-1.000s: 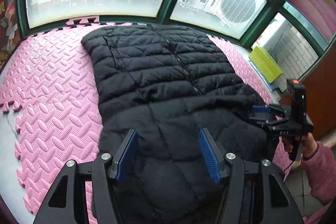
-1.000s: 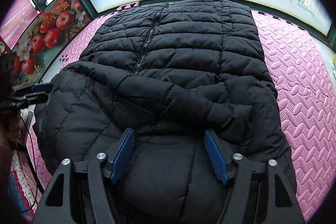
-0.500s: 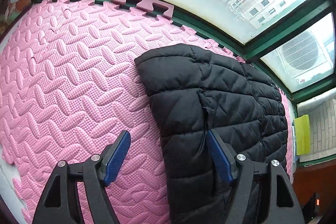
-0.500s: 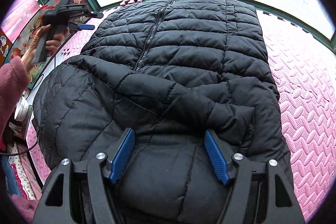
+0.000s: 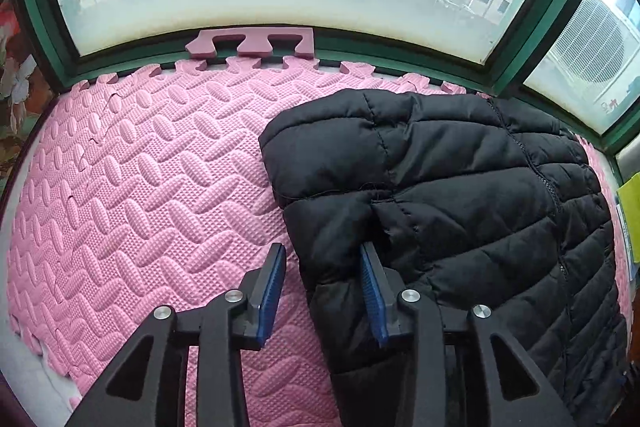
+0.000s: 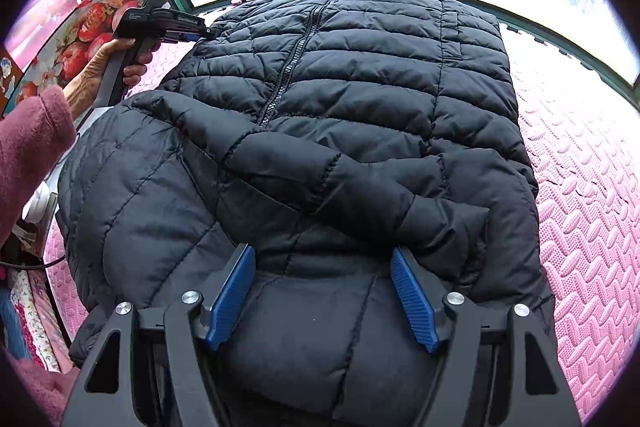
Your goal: Fold large clothes
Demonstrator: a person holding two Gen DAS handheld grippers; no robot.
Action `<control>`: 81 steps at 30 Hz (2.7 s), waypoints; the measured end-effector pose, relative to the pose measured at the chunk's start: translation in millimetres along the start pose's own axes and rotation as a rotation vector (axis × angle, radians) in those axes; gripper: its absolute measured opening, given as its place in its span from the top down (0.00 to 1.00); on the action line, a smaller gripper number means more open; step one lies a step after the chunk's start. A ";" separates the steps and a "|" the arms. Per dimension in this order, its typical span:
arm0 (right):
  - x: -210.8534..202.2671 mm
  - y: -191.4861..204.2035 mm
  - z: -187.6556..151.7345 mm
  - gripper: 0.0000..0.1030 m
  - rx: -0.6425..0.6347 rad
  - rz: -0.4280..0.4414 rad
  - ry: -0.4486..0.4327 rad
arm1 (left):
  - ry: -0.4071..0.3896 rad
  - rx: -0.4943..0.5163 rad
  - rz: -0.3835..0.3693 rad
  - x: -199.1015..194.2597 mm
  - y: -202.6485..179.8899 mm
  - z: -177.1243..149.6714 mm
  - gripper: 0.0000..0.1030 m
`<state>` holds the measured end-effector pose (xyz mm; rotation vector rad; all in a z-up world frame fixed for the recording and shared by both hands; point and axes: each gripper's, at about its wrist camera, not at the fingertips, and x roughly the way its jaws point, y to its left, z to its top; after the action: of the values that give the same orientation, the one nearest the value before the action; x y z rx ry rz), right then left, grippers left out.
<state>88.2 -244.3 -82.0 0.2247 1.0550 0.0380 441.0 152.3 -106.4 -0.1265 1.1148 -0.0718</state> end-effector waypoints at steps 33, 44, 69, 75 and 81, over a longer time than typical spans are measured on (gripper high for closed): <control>-38.9 -35.4 -15.3 0.25 0.128 -0.074 -0.048 | -0.029 0.259 -0.330 -156.1 -72.9 -271.0 0.59; -18.6 -1.6 22.6 0.25 0.013 -0.026 -0.063 | -0.051 0.290 -0.303 -152.5 -78.9 -266.2 0.59; -70.8 26.3 -37.1 0.23 -0.130 -0.116 -0.078 | 0.088 0.560 -0.303 -200.9 -188.7 -404.3 0.48; -95.7 29.5 -83.2 0.23 -0.168 -0.103 -0.048 | 0.087 0.611 -0.237 -193.8 -205.7 -413.1 0.53; -90.5 43.3 -123.8 0.23 -0.270 -0.111 0.016 | 0.041 0.615 -0.189 -202.0 -209.6 -406.0 0.91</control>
<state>-60.5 -194.1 -54.1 -0.0790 1.0648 0.0819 -11.2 -57.5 -74.0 0.3215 1.0748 -0.5816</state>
